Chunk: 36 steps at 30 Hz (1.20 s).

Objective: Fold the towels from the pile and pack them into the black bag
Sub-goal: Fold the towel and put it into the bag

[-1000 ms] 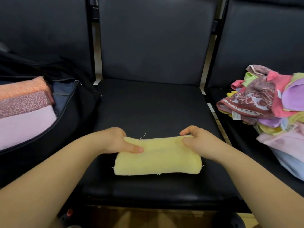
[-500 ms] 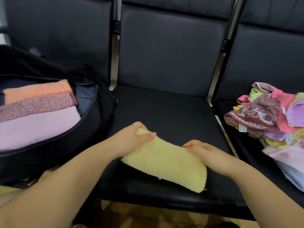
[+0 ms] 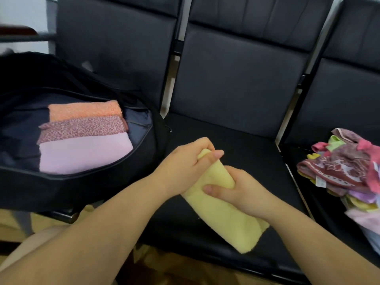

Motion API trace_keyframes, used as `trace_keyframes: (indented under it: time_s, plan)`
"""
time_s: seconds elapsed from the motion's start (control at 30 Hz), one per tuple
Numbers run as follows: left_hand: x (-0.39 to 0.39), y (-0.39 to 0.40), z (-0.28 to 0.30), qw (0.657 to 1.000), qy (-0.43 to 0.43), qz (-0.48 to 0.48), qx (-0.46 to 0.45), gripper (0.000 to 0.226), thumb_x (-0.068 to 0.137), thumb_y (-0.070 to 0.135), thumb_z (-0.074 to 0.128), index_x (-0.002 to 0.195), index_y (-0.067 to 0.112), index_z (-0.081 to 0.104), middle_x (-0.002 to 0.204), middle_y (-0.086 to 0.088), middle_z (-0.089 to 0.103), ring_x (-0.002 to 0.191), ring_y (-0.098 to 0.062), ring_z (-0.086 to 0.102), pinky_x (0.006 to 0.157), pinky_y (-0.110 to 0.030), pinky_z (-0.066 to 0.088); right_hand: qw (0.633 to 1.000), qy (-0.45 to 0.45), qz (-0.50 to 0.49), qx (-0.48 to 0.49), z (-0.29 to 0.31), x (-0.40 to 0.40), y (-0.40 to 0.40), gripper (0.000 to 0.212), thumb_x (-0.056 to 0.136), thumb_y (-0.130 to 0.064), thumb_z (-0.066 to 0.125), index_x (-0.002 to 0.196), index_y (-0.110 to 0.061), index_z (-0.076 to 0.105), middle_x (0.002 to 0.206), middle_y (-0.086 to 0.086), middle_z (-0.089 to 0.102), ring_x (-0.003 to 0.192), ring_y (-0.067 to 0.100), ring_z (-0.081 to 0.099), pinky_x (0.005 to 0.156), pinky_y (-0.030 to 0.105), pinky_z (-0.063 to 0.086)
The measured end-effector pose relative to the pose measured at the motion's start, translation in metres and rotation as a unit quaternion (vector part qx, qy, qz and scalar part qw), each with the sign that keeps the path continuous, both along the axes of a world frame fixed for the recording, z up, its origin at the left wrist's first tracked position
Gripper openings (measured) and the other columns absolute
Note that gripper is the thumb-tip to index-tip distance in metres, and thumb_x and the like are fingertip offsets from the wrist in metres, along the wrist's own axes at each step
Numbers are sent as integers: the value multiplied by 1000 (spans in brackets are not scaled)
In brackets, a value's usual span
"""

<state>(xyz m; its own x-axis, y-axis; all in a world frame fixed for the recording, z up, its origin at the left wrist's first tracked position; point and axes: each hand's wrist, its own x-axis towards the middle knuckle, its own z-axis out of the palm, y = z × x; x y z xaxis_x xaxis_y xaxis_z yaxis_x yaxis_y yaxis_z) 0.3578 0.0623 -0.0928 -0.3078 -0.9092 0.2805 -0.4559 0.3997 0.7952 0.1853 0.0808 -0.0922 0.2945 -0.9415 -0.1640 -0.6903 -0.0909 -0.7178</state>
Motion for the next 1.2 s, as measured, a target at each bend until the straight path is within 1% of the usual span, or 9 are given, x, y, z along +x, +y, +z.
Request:
trace_keyframes:
  time_s: [0.2, 0.3, 0.4, 0.67, 0.73, 0.8, 0.9, 1.1, 1.2]
  plan:
    - [34, -10, 13, 996, 16, 85, -29, 30, 94, 50, 43, 85, 23, 54, 81, -4, 61, 81, -17, 58, 76, -35, 46, 998, 52, -19, 25, 8, -6, -5, 50, 66, -69, 58, 96, -30, 65, 92, -10, 71, 82, 6, 69, 81, 37, 57]
    - [47, -14, 16, 991, 41, 121, -29, 33, 95, 48, 44, 83, 19, 54, 74, -1, 57, 75, -15, 54, 70, -31, 42, 997, 80, -8, 12, 18, -3, -10, 60, 63, -73, 55, 102, -28, 65, 95, -9, 71, 85, 7, 68, 83, 39, 56]
    - [61, -17, 20, 984, 79, 161, -18, 37, 94, 49, 45, 67, 23, 45, 60, 7, 43, 62, -9, 44, 59, -29, 33, 995, 95, 7, -11, 30, 7, -17, 59, 65, -74, 53, 100, -29, 66, 94, -7, 71, 84, 9, 68, 83, 41, 56]
    - [126, -26, 22, 953, 160, 256, -10, 46, 91, 51, 53, 64, 14, 44, 53, 11, 33, 56, -10, 37, 58, -30, 31, 973, 177, 100, -108, 64, 67, -46, 49, 77, -71, 45, 86, -25, 61, 82, -2, 66, 74, 12, 63, 70, 34, 53]
    - [143, -25, 23, 947, 162, 277, 1, 47, 89, 53, 54, 64, 15, 44, 56, 10, 37, 58, -10, 38, 58, -28, 30, 964, 199, 118, -130, 69, 85, -58, 46, 80, -68, 46, 89, -25, 60, 82, -3, 65, 74, 10, 62, 69, 31, 51]
    - [160, -25, 23, 942, 164, 290, 24, 53, 87, 58, 53, 77, 6, 54, 68, -1, 47, 68, -14, 44, 65, -31, 34, 957, 215, 136, -137, 73, 102, -70, 43, 82, -67, 49, 90, -26, 60, 83, -5, 66, 74, 8, 62, 68, 29, 51]
    - [181, -22, 23, 929, 191, 310, 64, 57, 89, 53, 52, 88, -4, 53, 76, -5, 43, 72, -16, 42, 65, -30, 32, 952, 221, 167, -132, 74, 127, -84, 39, 84, -65, 51, 88, -27, 59, 80, -6, 65, 73, 7, 61, 64, 25, 47]
    - [218, -19, 13, 908, 196, 367, 60, 55, 86, 52, 57, 87, -3, 56, 69, -2, 48, 67, -13, 46, 66, -31, 37, 931, 252, 211, -156, 80, 172, -104, 47, 84, -65, 52, 93, -18, 59, 87, -3, 64, 79, 10, 61, 71, 29, 48]
    - [228, -21, 14, 898, 194, 392, 41, 51, 85, 51, 60, 83, 0, 58, 66, -1, 50, 64, -12, 46, 64, -29, 38, 926, 264, 230, -140, 80, 190, -114, 46, 82, -63, 57, 89, -18, 60, 86, -3, 63, 79, 10, 59, 66, 27, 44]
